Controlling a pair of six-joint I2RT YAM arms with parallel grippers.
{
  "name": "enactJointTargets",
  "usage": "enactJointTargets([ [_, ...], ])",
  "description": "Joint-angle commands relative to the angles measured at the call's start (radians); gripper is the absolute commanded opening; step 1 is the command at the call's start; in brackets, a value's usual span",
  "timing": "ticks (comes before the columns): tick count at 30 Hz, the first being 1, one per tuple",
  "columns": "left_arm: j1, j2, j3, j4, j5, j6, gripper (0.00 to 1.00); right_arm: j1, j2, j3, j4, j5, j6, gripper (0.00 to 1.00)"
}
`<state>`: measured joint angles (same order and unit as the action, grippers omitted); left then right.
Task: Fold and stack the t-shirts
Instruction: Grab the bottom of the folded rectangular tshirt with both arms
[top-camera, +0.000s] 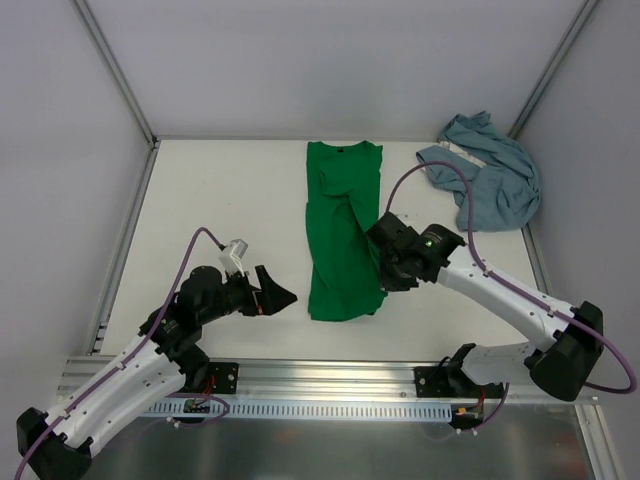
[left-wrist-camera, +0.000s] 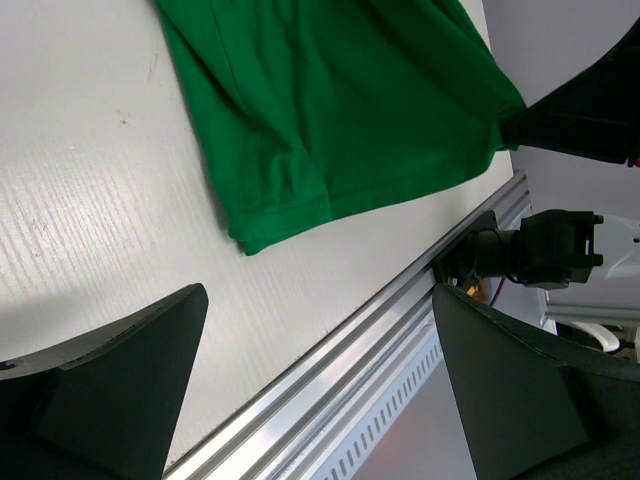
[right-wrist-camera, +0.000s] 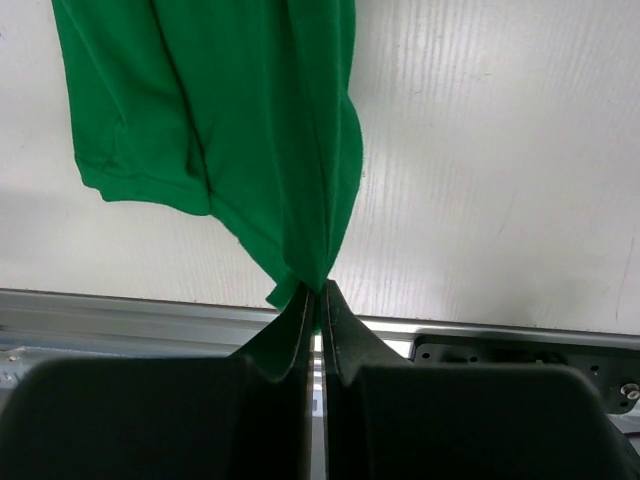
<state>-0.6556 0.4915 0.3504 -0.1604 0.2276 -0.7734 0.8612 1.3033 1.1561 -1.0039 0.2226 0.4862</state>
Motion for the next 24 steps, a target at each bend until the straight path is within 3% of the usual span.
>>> enactJointTargets([
  [1,-0.006,0.007,0.002,0.036,0.024,-0.010,0.99,-0.025,-0.059,0.020,-0.080,0.057,0.003,0.00],
  [8,-0.006,0.022,-0.016,0.061,0.033,-0.021,0.99,-0.065,-0.053,0.111,-0.125,0.063,-0.047,0.00],
  [11,-0.006,0.048,-0.060,0.143,0.053,-0.049,0.99,-0.071,-0.036,0.120,-0.121,0.055,-0.054,0.01],
  [19,-0.006,0.390,-0.188,0.488,0.163,-0.150,0.99,-0.071,-0.032,0.079,-0.078,0.027,-0.044,0.00],
  [21,-0.007,0.490,-0.206,0.641,0.183,-0.174,0.99,-0.073,-0.030,0.077,-0.076,0.027,-0.043,0.00],
  [24,-0.009,0.611,-0.203,0.723,0.199,-0.187,0.99,-0.077,-0.029,0.076,-0.070,0.024,-0.044,0.01],
])
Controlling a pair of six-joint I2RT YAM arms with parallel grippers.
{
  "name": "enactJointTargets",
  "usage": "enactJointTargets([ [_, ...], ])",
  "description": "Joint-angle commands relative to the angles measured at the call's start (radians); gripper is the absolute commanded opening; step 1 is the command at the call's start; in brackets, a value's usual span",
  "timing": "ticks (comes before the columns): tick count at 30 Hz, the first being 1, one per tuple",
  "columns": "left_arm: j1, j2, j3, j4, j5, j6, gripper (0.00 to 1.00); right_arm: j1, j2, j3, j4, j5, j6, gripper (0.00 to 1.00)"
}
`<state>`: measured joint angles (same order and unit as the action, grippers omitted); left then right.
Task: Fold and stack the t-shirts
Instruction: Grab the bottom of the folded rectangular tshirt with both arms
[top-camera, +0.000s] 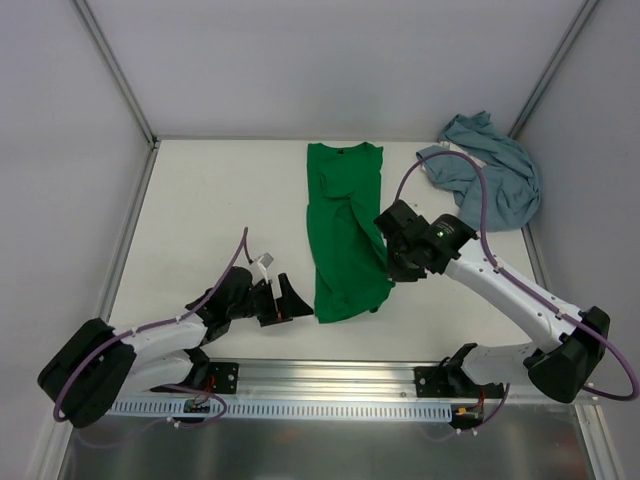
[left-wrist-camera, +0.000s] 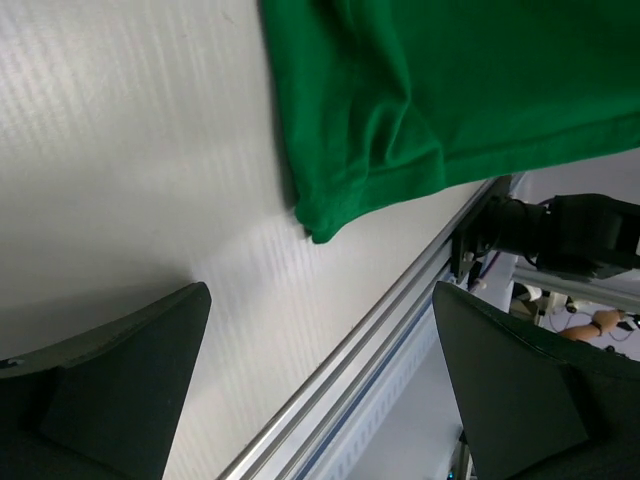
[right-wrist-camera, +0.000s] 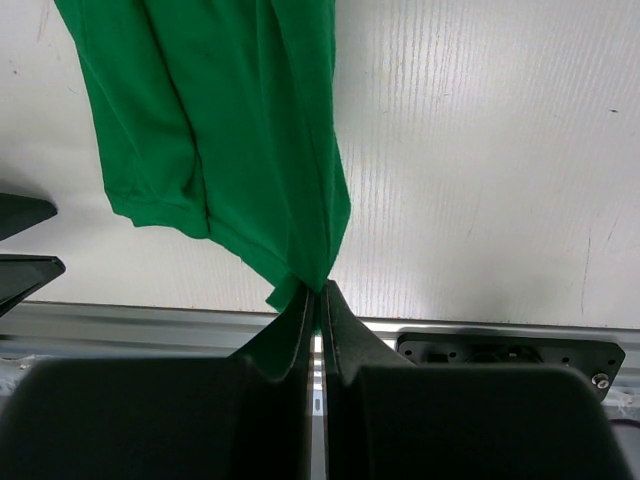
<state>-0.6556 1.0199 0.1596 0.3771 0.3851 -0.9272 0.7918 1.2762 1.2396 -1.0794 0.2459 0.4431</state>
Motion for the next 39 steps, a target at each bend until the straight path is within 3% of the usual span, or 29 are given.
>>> enactJointTargets([
  [1,-0.012,0.110,-0.008,0.207,0.047,-0.036,0.99,-0.008,0.000,-0.006,0.004,0.000,-0.004,0.00],
  [11,-0.067,0.440,0.070,0.391,0.084,-0.065,0.96,-0.020,-0.012,-0.011,0.010,0.000,-0.006,0.01],
  [14,-0.101,0.537,0.095,0.451,0.087,-0.084,0.91,-0.028,-0.017,-0.017,0.010,-0.002,-0.007,0.01],
  [16,-0.114,0.609,0.101,0.522,0.103,-0.107,0.69,-0.031,-0.021,-0.023,0.010,-0.003,-0.007,0.01],
  [17,-0.121,0.632,0.104,0.549,0.109,-0.116,0.52,-0.034,-0.024,-0.026,0.012,-0.003,-0.009,0.01],
  [19,-0.131,0.672,0.104,0.609,0.118,-0.139,0.00,-0.037,-0.029,-0.032,0.013,-0.003,-0.009,0.01],
  [25,-0.138,0.663,0.075,0.626,0.095,-0.144,0.00,-0.048,-0.038,-0.043,0.016,-0.007,-0.014,0.01],
  [39,-0.138,0.373,0.127,0.270,-0.001,-0.024,0.00,-0.063,-0.032,-0.037,0.026,-0.016,-0.029,0.01],
])
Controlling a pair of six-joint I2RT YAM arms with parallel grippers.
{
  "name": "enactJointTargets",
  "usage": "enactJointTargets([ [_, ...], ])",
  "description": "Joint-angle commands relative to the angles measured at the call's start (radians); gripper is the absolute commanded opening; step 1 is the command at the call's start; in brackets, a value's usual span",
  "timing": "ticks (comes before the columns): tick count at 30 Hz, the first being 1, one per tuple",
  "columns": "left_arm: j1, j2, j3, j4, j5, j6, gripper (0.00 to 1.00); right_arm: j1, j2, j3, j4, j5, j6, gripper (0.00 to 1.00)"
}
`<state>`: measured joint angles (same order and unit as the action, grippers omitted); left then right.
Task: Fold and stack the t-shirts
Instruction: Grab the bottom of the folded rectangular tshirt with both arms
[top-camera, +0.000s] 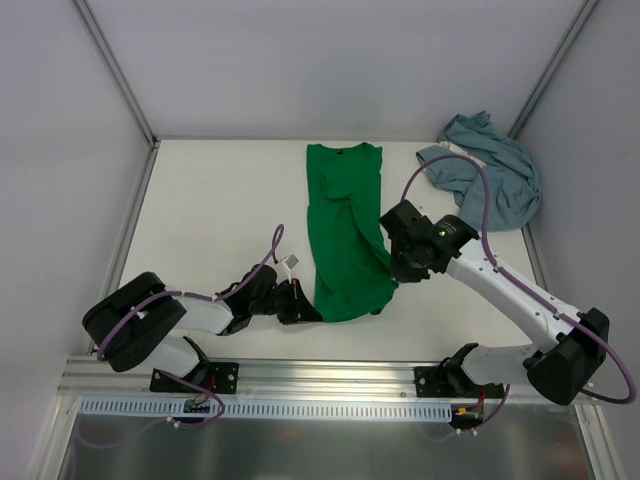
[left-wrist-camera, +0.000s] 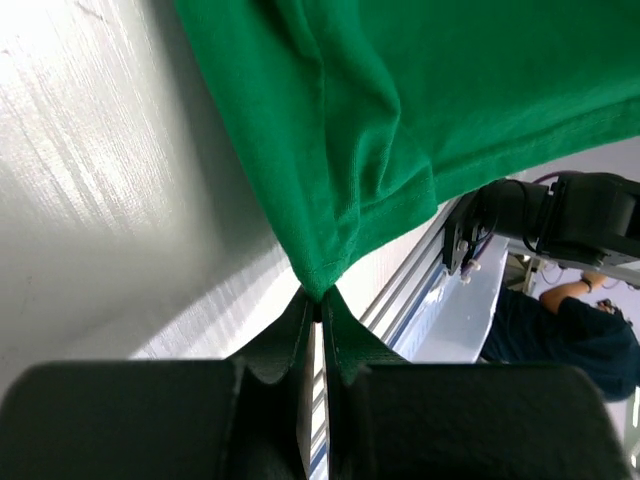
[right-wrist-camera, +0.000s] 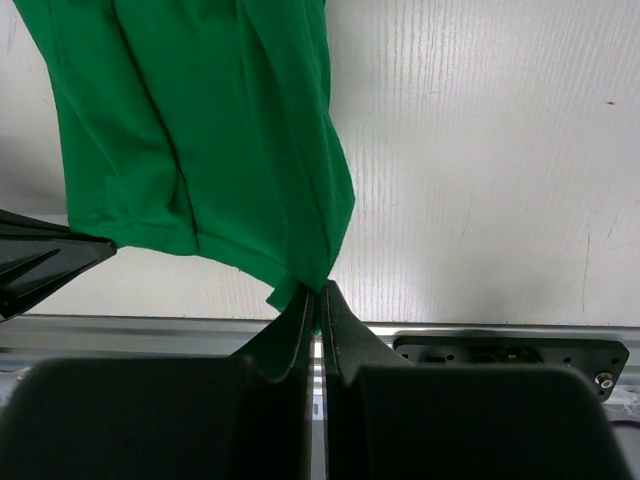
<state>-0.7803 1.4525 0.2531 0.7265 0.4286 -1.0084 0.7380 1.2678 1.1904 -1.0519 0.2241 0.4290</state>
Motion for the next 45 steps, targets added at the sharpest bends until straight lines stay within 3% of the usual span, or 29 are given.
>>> enactJointTargets([
  [1,-0.013,-0.087,0.038,-0.126,-0.051,0.065,0.00,-0.011,-0.022,0.021,-0.005,0.006,-0.018,0.00],
  [22,-0.011,-0.127,0.075,-0.191,-0.065,0.090,0.00,-0.055,0.056,0.330,-0.175,0.067,-0.128,0.01],
  [30,-0.013,-0.146,0.086,-0.225,-0.074,0.100,0.00,-0.057,0.038,0.278,-0.151,0.047,-0.119,0.01],
  [36,-0.011,-0.152,0.098,-0.236,-0.073,0.106,0.00,-0.058,0.042,0.330,-0.197,0.075,-0.137,0.01],
  [45,-0.013,-0.112,0.092,-0.208,-0.060,0.096,0.00,-0.055,0.030,0.268,-0.135,-0.037,-0.153,0.00],
])
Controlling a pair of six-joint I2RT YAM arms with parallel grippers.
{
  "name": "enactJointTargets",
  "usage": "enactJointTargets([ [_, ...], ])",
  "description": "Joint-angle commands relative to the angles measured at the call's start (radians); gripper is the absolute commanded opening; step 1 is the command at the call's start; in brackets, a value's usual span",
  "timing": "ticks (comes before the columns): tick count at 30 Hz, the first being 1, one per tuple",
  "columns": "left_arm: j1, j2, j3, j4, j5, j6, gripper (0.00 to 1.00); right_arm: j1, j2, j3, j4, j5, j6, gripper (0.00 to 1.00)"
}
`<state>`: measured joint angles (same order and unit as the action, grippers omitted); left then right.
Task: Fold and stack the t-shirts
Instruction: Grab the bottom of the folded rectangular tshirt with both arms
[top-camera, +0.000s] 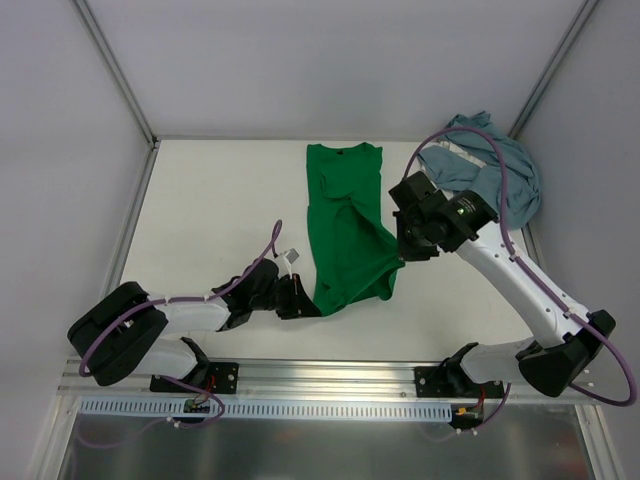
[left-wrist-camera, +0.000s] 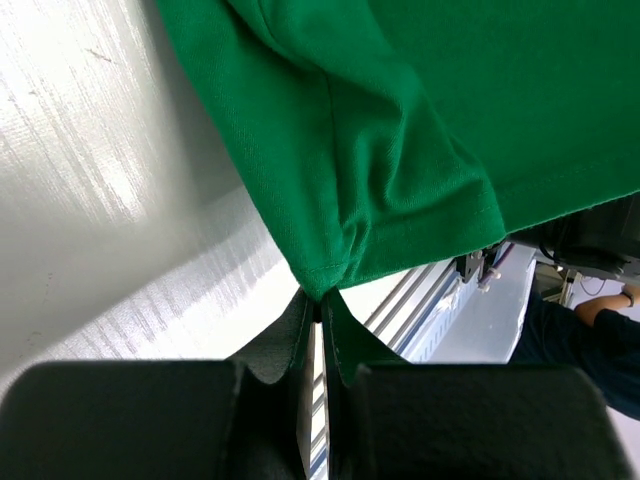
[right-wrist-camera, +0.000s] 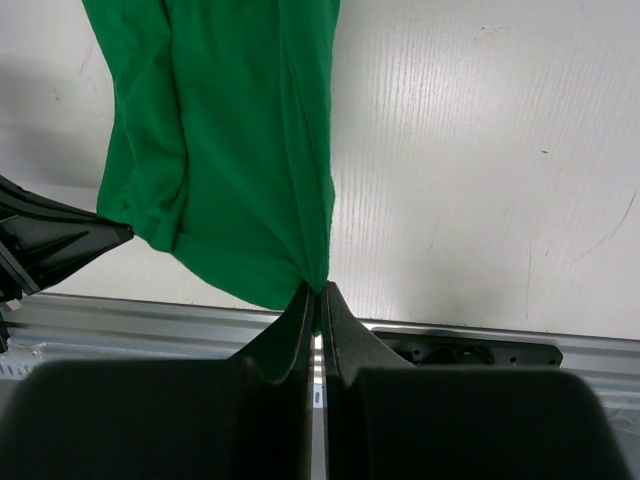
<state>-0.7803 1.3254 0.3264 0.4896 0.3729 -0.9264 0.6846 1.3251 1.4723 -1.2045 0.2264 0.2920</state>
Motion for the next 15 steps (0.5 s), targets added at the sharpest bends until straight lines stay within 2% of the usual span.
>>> enactJointTargets([
  [1,-0.013,0.023,0.017,0.036,0.000,0.012,0.00,0.001,-0.027,-0.024,0.023,-0.044,-0.013,0.01],
  [7,-0.011,0.014,-0.001,0.044,-0.005,0.006,0.00,0.001,-0.059,-0.066,0.026,-0.012,0.006,0.01],
  [15,-0.011,-0.077,0.046,-0.077,-0.025,0.041,0.00,0.000,-0.056,-0.046,0.008,0.011,-0.005,0.00],
])
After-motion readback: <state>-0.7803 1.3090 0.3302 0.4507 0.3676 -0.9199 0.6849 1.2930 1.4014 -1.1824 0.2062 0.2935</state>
